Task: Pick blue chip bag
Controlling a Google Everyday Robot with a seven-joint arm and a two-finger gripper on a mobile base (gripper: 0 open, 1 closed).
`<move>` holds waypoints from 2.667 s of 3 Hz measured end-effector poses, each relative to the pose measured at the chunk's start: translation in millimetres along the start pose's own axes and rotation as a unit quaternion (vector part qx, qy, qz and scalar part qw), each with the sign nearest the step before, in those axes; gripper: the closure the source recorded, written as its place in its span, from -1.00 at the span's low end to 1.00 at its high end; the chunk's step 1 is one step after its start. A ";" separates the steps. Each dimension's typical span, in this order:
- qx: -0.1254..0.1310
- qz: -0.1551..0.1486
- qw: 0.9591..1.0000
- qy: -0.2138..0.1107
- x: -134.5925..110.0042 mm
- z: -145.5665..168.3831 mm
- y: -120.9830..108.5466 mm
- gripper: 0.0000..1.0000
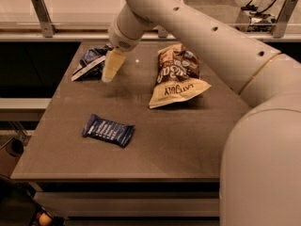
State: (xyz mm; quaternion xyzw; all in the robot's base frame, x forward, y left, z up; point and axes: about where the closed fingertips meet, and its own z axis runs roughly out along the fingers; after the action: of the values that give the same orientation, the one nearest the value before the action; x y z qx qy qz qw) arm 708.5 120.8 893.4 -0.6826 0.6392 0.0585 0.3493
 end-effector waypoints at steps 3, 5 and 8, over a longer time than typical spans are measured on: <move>-0.008 -0.001 1.000 -0.025 -0.3 67.2 -17.9 -1.00; -0.004 0.001 1.000 -0.025 -3.1 77.4 -34.9 -0.17; -0.011 0.000 1.000 -0.024 -3.2 86.6 -30.0 1.00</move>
Offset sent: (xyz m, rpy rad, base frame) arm 0.0410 0.0392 -0.0496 0.0587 0.0099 0.0316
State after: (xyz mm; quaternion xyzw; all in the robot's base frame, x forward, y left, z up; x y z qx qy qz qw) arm 767.0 169.4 842.3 -0.6848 0.6299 0.0819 0.3571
